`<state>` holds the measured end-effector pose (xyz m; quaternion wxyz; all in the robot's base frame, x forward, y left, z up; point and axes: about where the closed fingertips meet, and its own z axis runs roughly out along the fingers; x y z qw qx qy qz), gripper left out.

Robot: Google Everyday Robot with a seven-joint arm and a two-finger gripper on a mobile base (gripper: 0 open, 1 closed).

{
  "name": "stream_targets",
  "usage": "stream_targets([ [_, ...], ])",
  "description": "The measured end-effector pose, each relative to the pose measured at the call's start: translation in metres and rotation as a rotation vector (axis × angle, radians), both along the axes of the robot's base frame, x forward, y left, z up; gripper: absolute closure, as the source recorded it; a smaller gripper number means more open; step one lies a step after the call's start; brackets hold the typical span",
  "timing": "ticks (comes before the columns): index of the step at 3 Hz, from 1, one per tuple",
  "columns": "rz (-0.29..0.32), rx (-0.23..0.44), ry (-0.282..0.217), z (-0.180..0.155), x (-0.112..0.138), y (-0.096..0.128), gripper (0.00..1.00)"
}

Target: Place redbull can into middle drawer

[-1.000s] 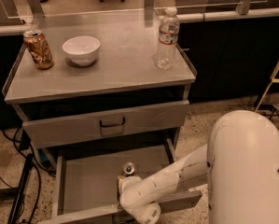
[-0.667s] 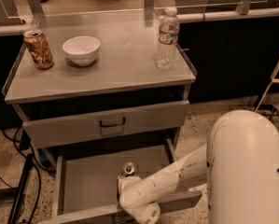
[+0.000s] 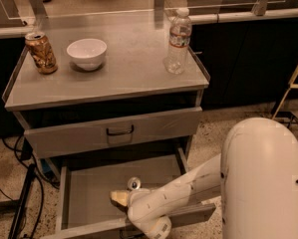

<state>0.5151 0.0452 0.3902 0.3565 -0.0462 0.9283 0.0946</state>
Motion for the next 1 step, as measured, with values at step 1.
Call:
stream_targets([
  [1, 0.000, 0.000, 0.000, 0.0000, 0.0000, 0.0000, 0.00],
])
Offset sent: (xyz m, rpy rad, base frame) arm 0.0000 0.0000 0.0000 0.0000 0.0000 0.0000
